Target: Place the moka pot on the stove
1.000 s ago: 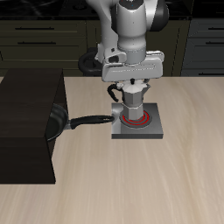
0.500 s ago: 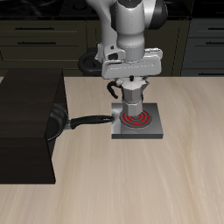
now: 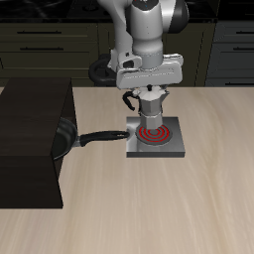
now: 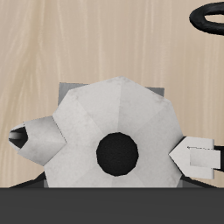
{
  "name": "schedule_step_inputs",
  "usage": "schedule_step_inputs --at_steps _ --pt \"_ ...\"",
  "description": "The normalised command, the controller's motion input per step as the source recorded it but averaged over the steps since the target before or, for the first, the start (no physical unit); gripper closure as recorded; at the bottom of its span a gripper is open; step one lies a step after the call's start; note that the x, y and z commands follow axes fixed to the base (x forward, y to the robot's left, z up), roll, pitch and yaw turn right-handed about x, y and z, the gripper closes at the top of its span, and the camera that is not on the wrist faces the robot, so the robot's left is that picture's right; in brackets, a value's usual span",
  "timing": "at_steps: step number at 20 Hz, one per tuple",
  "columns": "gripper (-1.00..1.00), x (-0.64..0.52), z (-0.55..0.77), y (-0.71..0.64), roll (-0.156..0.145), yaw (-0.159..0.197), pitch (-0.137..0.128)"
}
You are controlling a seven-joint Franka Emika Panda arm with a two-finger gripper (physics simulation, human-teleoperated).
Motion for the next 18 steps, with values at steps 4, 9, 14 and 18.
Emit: schedule_step_inputs --at_steps 4,9,14,18 --pt "1.0 -0.03 -0.01 0.0 0.005 0.015 -0.007" --pt "1.0 0.1 -0.08 -0.08 -0.014 -0.001 0.026" --pt "1.0 0.03 -0.13 0.05 0.002 0.0 0.028" --pt "1.0 0.02 -0.07 0.06 0.005 0.003 0.012"
